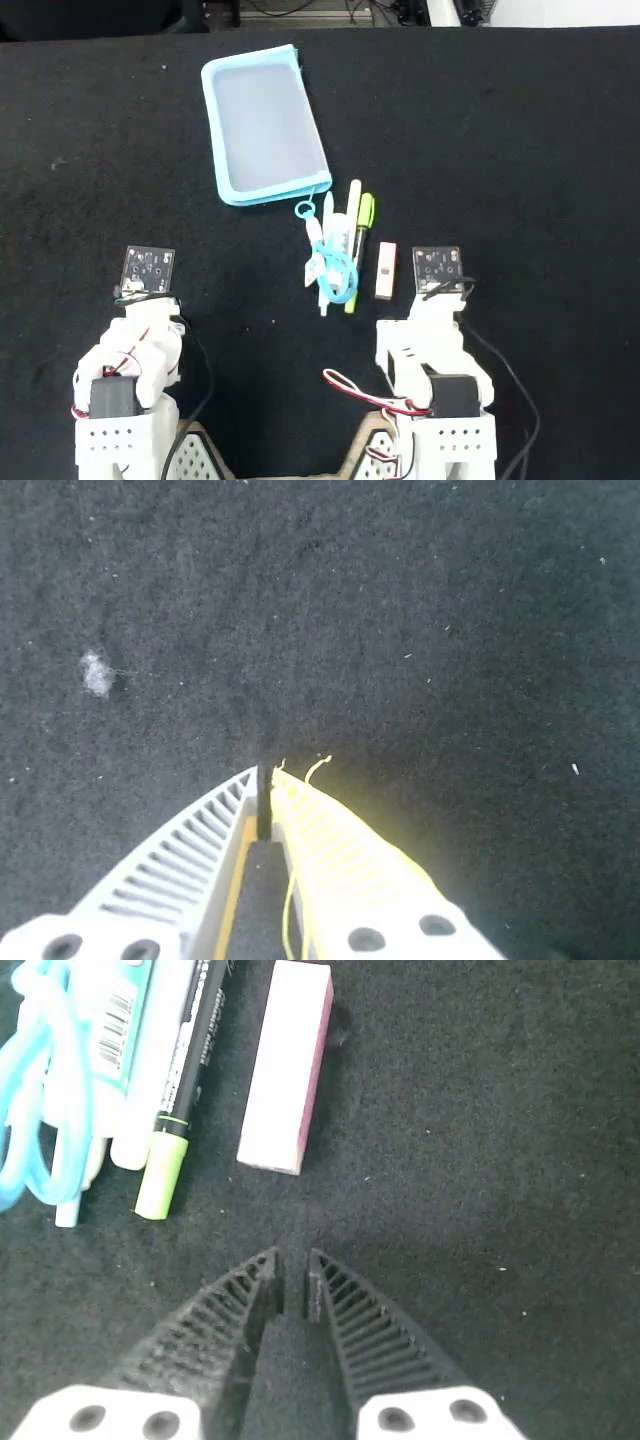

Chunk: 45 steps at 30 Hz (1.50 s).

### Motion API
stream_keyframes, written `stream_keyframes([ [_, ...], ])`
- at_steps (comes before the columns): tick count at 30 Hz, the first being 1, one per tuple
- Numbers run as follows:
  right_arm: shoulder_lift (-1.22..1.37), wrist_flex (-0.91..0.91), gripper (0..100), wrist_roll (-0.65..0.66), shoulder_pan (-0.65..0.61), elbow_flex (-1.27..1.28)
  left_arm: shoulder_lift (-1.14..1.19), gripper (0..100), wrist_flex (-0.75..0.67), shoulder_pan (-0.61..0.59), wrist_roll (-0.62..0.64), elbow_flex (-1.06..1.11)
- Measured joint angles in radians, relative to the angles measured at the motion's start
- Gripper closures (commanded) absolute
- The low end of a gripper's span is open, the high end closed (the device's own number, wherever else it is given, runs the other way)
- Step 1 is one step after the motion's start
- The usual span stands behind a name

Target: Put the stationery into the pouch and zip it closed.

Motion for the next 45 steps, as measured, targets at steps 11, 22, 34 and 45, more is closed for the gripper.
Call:
stream_keyframes([
  [11, 0.000, 0.000, 94.8, 0.000, 0.000, 0.000, 0.000, 97, 0.000, 0.000, 0.000, 0.000],
  [22, 0.000, 0.000, 94.8, 0.000, 0.000, 0.000, 0.000, 97, 0.000, 0.000, 0.000, 0.000],
  [34, 0.000, 0.000, 94.8, 0.000, 0.000, 0.000, 0.000, 97, 0.000, 0.000, 0.000, 0.000],
  [45, 0.000, 0.000, 94.8, 0.000, 0.000, 0.000, 0.000, 97, 0.000, 0.000, 0.000, 0.000],
])
